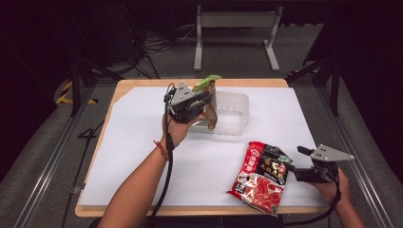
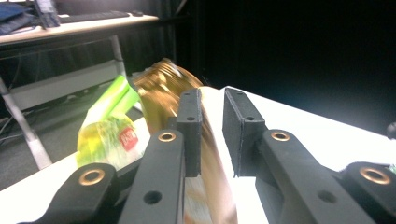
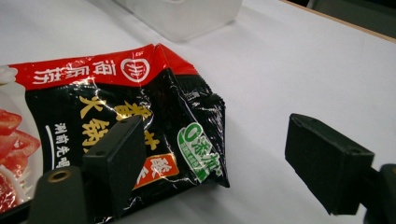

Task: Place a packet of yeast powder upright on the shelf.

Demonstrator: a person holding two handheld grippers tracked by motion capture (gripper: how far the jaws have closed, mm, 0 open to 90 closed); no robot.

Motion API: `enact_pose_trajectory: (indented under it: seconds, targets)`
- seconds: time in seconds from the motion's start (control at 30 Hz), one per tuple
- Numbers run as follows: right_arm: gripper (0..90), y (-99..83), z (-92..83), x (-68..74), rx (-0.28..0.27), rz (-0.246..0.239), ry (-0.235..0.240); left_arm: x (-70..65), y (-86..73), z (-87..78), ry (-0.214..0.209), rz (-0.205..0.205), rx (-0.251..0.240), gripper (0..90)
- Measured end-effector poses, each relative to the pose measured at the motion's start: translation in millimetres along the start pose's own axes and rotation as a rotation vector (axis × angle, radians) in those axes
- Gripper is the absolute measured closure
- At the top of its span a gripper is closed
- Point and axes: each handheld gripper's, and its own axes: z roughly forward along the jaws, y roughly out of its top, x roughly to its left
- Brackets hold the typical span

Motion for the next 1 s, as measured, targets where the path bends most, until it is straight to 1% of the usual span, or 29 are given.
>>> enact_pose_trajectory:
  seconds: [0.03, 0.1, 0.13, 0.17, 0.2, 0.23, 0.3, 0.33, 0.4, 0.43, 0.47, 0.5, 0.6, 0.7, 0.73, 0.77, 0.8, 0.83, 0.87, 0.93, 0.97, 1.0]
  targets:
    - [20.8, 0.4, 0.3, -0.3, -0.002, 0.002, 0.0, -0.2, -0.2, -1.5, -0.016, 0.01, 0.0, 75.8]
    - [20.9, -0.2, 0.7, -0.1, 0.002, 0.002, 0.001, -3.8, -1.7, -6.2, -0.023, 0.032, 0.008, 75.2]
    - [20.9, -0.8, 0.9, 0.5, 0.006, -0.001, 0.001, -5.0, -2.6, -8.4, -0.038, 0.041, 0.011, 74.9]
    - [20.9, -1.0, 0.7, 0.7, 0.005, -0.002, 0.001, -6.8, -3.8, -10.6, -0.04, 0.056, 0.02, 74.9]
    - [20.9, -1.0, 0.7, 0.7, 0.005, -0.002, 0.001, -6.8, -3.8, -10.6, -0.04, 0.056, 0.02, 75.0]
    - [21.0, -1.5, 0.5, 0.7, 0.003, -0.001, 0.002, -9.0, -5.6, -13.8, -0.031, 0.079, 0.029, 75.0]
    - [21.0, -2.6, 0.3, 1.0, 0.008, -0.006, 0.004, -10.2, -9.3, -19.1, -0.048, 0.09, 0.041, 74.9]
    - [21.0, -2.4, -0.7, 1.1, 0.003, -0.001, 0.004, -11.3, -11.2, -22.3, -0.039, 0.103, 0.046, 74.9]
    - [21.0, -2.0, -1.0, 1.0, -0.001, 0.0, 0.005, -11.9, -14.8, -28.6, -0.052, 0.101, 0.055, 74.8]
    - [21.0, -1.4, -1.2, 1.5, -0.002, -0.002, 0.006, -12.1, -19.7, -36.5, -0.054, 0.103, 0.06, 73.7]
    - [21.0, -1.4, -1.2, 1.5, -0.002, -0.002, 0.006, -12.1, -19.7, -36.5, -0.054, 0.103, 0.06, 72.7]
    - [21.0, -1.2, -1.0, 1.8, -0.002, -0.004, 0.008, -11.6, -22.9, -41.2, -0.06, 0.101, 0.067, 72.7]
    - [21.0, -1.2, 0.3, 2.4, 0.004, -0.006, 0.008, -11.5, -29.5, -51.4, -0.067, 0.127, 0.086, 69.6]
    - [21.1, -0.9, -0.1, 3.1, 0.003, -0.006, 0.008, -11.7, -38.0, -61.3, -0.08, 0.134, 0.104, 66.8]
    - [21.1, -0.9, -0.1, 3.2, 0.0, -0.005, 0.009, -11.6, -41.0, -64.5, -0.08, 0.147, 0.11, 65.9]
    - [21.1, -0.9, -0.6, 3.1, 0.001, -0.005, 0.009, -11.7, -47.1, -70.4, -0.075, 0.165, 0.129, 61.5]
    - [21.1, -0.9, -0.8, 2.9, 0.0, -0.003, 0.009, -11.0, -50.1, -73.8, -0.072, 0.171, 0.138, 60.0]
    - [21.1, -0.9, -0.8, 2.9, 0.0, -0.003, 0.009, -11.0, -50.1, -73.8, -0.072, 0.171, 0.138, 58.0]
    - [21.1, -0.9, -1.0, 2.6, -0.001, -0.002, 0.008, -10.0, -53.9, -77.7, -0.064, 0.174, 0.146, 58.0]
    - [21.2, -0.9, -1.5, 2.3, -0.001, 0.008, 0.009, -8.3, -59.8, -83.8, -0.064, 0.178, 0.156, 52.9]
    - [21.3, -0.8, -2.0, 1.9, -0.004, 0.015, 0.013, -7.2, -62.9, -86.9, -0.059, 0.183, 0.157, 48.5]
    - [21.3, -0.8, -2.0, 1.9, -0.004, 0.015, 0.013, -6.7, -65.1, -89.1, -0.059, 0.183, 0.165, 48.5]
